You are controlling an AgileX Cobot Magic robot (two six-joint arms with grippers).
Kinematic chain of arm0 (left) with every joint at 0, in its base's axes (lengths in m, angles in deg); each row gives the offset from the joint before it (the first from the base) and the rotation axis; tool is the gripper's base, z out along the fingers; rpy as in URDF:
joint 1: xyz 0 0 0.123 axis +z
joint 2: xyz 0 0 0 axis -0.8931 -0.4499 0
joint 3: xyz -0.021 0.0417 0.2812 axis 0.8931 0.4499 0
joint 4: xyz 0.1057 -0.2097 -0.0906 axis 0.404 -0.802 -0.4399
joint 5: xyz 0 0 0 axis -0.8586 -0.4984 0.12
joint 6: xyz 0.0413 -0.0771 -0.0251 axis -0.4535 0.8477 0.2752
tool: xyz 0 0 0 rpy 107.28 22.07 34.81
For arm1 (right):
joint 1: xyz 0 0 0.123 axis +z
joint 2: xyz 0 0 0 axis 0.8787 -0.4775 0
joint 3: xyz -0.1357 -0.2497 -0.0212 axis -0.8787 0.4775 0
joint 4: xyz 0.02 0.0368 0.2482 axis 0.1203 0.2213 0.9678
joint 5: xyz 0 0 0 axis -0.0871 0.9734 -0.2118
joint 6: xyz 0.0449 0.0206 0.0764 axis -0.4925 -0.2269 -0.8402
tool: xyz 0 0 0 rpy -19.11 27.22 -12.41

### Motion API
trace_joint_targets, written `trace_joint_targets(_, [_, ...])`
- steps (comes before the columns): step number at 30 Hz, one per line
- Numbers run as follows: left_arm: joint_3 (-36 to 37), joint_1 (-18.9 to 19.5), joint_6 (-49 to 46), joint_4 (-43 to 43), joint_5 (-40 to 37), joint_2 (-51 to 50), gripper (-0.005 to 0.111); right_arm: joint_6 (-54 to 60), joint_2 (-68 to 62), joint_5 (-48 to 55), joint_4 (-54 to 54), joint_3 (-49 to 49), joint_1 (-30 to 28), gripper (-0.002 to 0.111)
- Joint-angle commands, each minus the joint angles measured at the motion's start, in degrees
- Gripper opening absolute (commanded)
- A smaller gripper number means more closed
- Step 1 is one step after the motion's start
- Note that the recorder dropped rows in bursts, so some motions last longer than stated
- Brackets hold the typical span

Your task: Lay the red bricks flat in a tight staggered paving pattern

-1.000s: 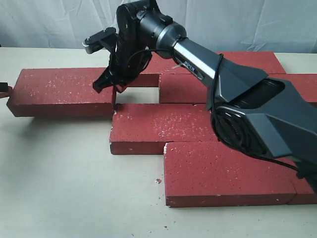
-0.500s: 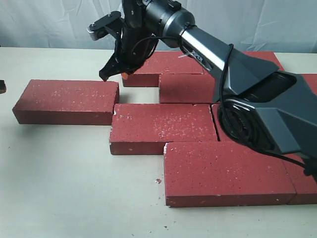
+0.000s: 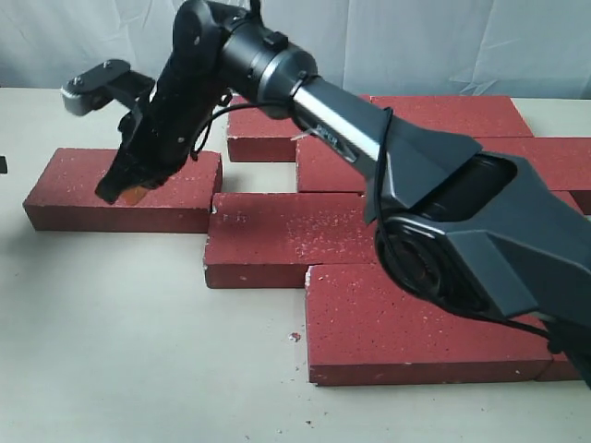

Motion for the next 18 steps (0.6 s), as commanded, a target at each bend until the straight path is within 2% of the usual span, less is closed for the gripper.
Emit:
trace_joint_targets(1, [-0.8,-0.09,-1.43,-1.59,-6.29,-2.34,0.0,1.71,0.03,-0.1,-5.38,1.63,2.95,-0.001])
trace_joint_targets(5, [-1.21,-0.09,-1.43,-1.59,-5.53,-2.6,0.0,0.51,0.64,-0.1,-8.84,4.31,4.75,-0.001])
trace_joint_targets(9, [-1.21,-0.09,-1.43,-1.59,-4.7,-2.6,0.0,1.88,4.32,-0.1,-15.13,11.84,5.17,-0.001])
trace_joint_targets(18, [-1.21,-0.09,-1.43,-1.59,-4.74,-2.6,0.0,5.79,2.11,-1.27,-14.84,11.98,1.57,-0.001])
